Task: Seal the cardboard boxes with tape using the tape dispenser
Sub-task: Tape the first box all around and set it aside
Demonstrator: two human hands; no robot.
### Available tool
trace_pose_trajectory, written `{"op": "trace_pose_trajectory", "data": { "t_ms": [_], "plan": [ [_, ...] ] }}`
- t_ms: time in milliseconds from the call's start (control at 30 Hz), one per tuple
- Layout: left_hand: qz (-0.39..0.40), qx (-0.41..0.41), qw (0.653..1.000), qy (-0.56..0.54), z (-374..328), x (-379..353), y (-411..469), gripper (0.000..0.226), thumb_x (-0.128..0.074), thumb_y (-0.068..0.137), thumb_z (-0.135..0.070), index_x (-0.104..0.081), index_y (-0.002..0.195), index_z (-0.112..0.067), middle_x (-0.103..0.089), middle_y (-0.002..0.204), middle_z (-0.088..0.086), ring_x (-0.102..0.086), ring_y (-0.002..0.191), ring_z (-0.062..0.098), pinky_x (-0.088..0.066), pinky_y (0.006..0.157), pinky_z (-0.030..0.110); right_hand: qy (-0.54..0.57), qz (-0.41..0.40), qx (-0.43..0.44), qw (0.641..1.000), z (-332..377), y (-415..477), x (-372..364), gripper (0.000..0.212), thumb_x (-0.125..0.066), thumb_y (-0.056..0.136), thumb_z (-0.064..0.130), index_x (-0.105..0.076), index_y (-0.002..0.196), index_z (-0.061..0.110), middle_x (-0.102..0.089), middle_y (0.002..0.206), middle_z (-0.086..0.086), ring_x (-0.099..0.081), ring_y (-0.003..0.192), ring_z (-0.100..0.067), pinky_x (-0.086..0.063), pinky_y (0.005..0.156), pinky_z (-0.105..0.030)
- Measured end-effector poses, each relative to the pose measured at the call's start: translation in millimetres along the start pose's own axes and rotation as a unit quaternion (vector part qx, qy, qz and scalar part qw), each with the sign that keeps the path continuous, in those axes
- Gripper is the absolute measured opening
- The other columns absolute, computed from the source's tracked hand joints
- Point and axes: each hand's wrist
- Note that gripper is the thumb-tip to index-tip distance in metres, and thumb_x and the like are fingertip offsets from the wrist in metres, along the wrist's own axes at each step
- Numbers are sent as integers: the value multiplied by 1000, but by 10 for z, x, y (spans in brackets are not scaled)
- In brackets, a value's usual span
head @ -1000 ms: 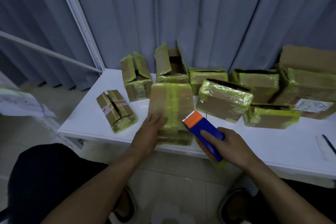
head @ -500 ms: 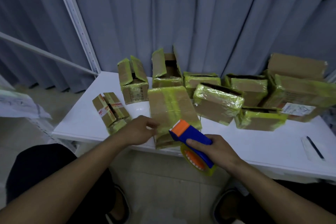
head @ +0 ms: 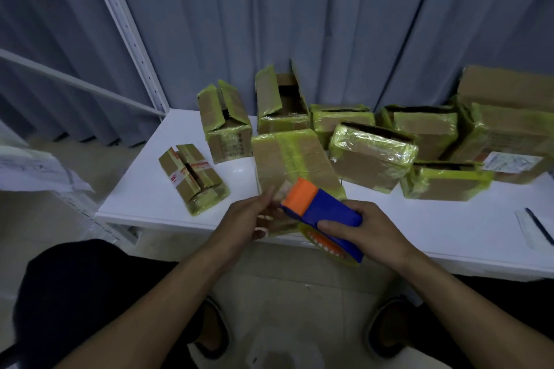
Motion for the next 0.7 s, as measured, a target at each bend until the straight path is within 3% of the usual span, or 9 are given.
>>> {"op": "trace_pose_trajectory", "data": {
  "t_ms": [133, 267, 400, 533, 700],
  "plan": [
    [-5, -79, 995, 56, 43, 28, -20, 18, -67, 92, -34, -76, 84, -21, -71, 82, -3, -61, 72, 9, -45, 66, 24, -2, 12, 5, 1000, -7, -36, 24, 46, -88, 70, 57, -76, 93, 18, -76, 84, -3, -73, 77, -24, -54, 69, -33],
    [-17, -31, 999, 32, 65, 38, -14, 16, -67, 93, -28, -78, 84, -21, -74, 87, -1, -62, 74, 10, -46, 67, 27, 8, 23, 9, 1000, 17, -67, 38, 29, -82, 71, 41, -76, 91, 22, -76, 81, 3, -72, 72, -15, -52, 63, -23],
    [-36, -48, 995, 82, 128, 28, -17, 16, -68, 91, -37, -80, 89, -26, -76, 89, -7, -67, 75, 10, -49, 66, 25, 17, 37, 25, 999, 14, -107, 47, 15, -83, 71, 37, -76, 82, 29, -74, 76, 3, -70, 66, -12, -49, 60, -20],
    [-21, -42, 997, 62, 152, 5, -19, 19, -70, 89, -38, -80, 92, -22, -77, 90, -3, -66, 75, 8, -49, 66, 22, -12, 25, 25, 999, -77, -115, 65, 38, -90, 69, 55, -74, 79, 22, -71, 73, -2, -68, 64, -15, -49, 60, -24],
    [-21, -93, 993, 64, 180, -36, 17, 8, -71, 90, -18, -78, 92, -15, -74, 80, -3, -63, 66, 0, -45, 58, 12, -18, 34, 27, 999, -110, -135, 74, 28, -90, 68, 53, -73, 74, 33, -69, 69, 0, -66, 62, -12, -46, 59, -22]
  ]
}}
Point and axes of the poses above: each hand's wrist, its own y-axis towards the middle knuckle, its own x-axis out of the back of the hand, z = x × y
